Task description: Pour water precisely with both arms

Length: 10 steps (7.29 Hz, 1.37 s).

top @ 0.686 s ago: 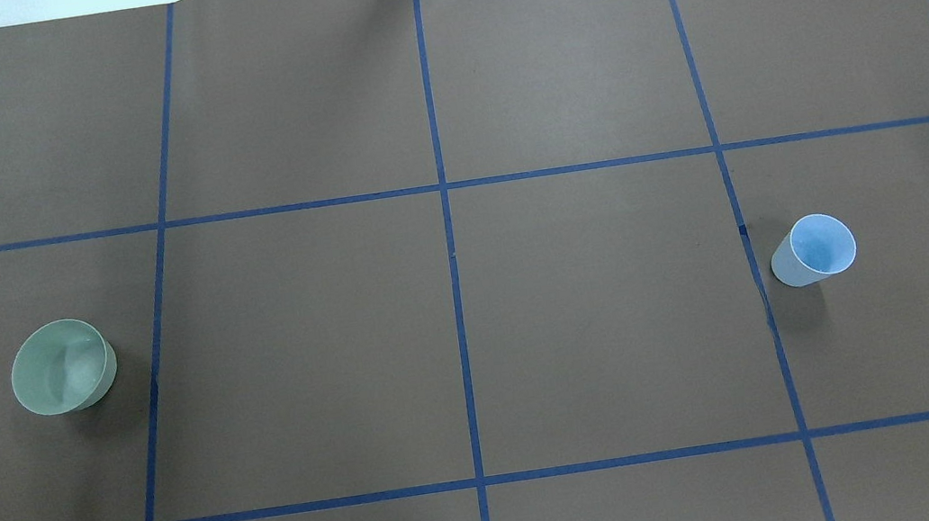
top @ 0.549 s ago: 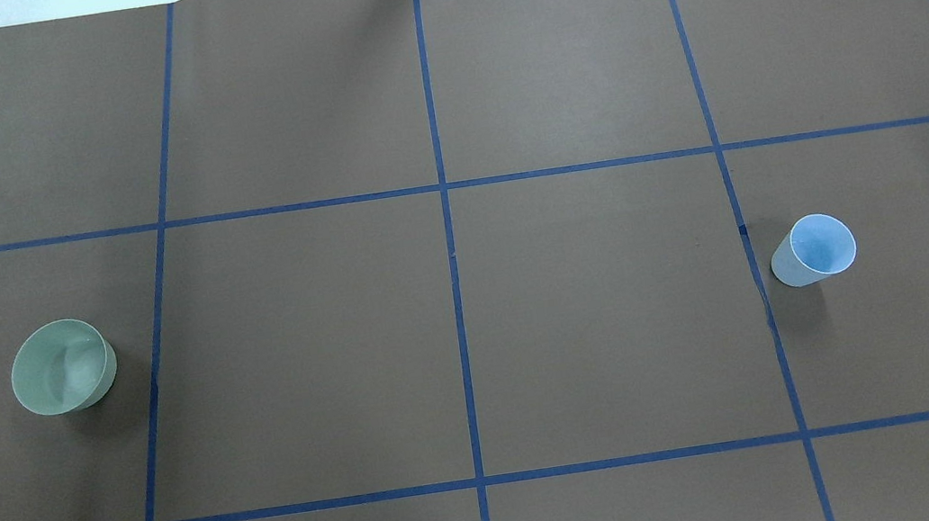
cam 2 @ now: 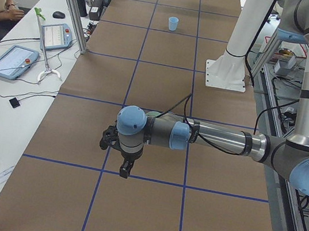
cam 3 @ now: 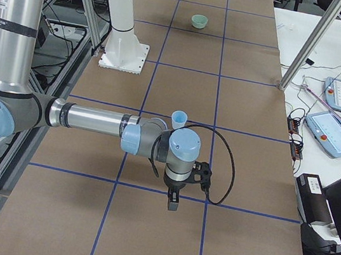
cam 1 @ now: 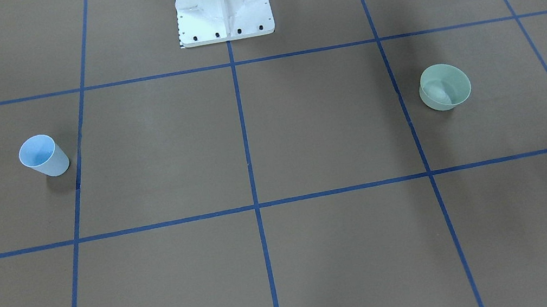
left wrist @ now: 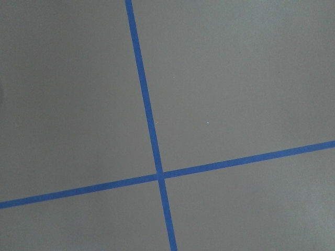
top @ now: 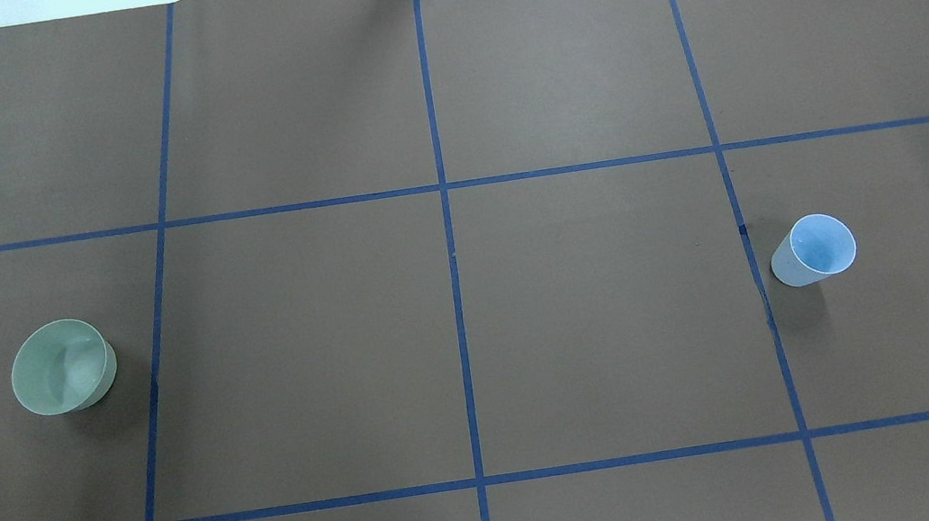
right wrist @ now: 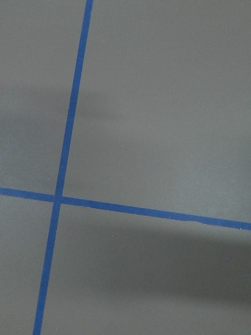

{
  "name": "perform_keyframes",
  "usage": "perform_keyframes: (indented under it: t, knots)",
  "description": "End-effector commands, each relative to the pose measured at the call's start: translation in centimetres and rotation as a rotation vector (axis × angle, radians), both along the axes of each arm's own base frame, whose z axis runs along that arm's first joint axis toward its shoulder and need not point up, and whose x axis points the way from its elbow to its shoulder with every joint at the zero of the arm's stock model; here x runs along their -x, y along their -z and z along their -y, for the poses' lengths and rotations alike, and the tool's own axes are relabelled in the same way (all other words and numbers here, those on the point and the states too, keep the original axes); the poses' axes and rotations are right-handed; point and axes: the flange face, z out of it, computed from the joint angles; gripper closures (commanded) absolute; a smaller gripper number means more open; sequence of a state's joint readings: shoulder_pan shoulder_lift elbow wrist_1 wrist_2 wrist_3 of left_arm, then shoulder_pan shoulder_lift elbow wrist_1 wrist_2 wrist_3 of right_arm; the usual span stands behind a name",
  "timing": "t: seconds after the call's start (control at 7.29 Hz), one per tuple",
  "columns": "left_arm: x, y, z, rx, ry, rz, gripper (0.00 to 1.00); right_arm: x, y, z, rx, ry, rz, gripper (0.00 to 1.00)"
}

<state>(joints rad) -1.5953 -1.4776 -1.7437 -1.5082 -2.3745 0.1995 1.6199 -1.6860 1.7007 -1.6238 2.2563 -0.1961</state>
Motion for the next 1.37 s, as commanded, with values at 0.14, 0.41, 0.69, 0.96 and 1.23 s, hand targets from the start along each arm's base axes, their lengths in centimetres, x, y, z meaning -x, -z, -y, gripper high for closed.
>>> perform_keyframes:
  t: [0.14,0.41,0.69,0.96,1.23]
  knots:
    - [-0.1,4.0,1.9,-0.152,0.000,-0.021,0.00,0.0,1.9,0.9,-0.115,-0.009,0.003,0.00]
    - [-0.1,5.4,3.6,-0.344,0.002,-0.011,0.00,0.0,3.4,1.7,-0.240,-0.010,0.000,0.00]
    - [-0.3,5.5,4.0,-0.374,0.015,-0.030,0.00,0.2,3.6,1.9,-0.285,-0.005,0.028,0.00]
    - [-3.0,6.2,3.4,-0.365,-0.024,-0.182,0.00,0.4,3.8,1.8,-0.297,-0.004,0.053,0.00]
    - [-7.9,6.1,2.8,-0.162,0.045,-0.251,0.00,0.4,3.8,1.8,-0.295,-0.006,0.056,0.00]
